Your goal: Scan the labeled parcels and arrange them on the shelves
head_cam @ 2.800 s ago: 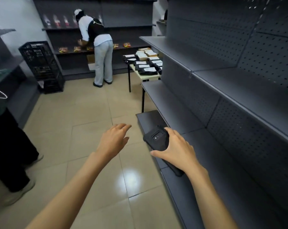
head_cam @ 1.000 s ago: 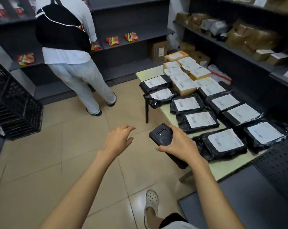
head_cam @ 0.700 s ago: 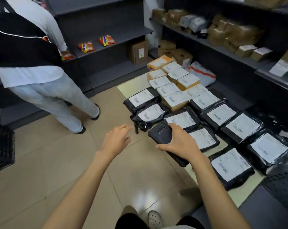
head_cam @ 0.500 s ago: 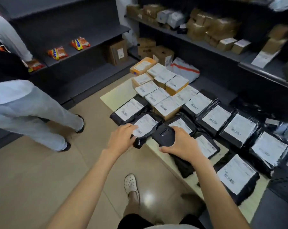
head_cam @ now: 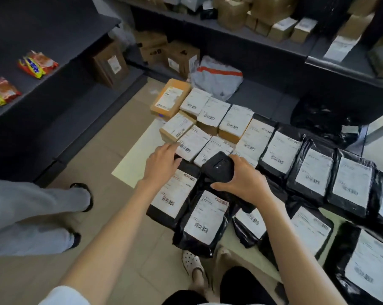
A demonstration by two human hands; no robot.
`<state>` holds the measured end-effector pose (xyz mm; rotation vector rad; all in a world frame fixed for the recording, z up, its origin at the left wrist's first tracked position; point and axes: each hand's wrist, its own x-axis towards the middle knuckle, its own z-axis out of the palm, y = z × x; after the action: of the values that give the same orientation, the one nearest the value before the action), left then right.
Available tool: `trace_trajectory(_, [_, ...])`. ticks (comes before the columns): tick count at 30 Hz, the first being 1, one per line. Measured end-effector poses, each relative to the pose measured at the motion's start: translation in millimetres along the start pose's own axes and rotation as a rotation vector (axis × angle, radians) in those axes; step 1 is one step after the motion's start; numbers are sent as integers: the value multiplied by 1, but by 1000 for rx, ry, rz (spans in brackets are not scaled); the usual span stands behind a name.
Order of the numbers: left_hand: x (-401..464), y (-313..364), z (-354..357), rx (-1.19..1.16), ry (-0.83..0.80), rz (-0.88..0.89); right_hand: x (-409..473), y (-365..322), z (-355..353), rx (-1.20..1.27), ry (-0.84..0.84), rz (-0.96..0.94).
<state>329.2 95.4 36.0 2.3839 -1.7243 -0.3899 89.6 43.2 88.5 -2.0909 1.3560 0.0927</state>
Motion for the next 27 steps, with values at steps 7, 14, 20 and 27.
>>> trace_trajectory(7, [107, -34, 28, 39, -53, -25, 91, 1, -7, -4, -29, 48])
trace_trajectory(14, [162, -58, 61, 68, -243, -173, 151, 7, -12, 3, -42, 70])
trace_trajectory(20, [170, -71, 69, -49, -213, -123, 166, -4, -4, 24, -56, 95])
trace_trajectory(27, [162, -90, 63, -80, -262, -70, 152, -31, 15, 36, -5, 146])
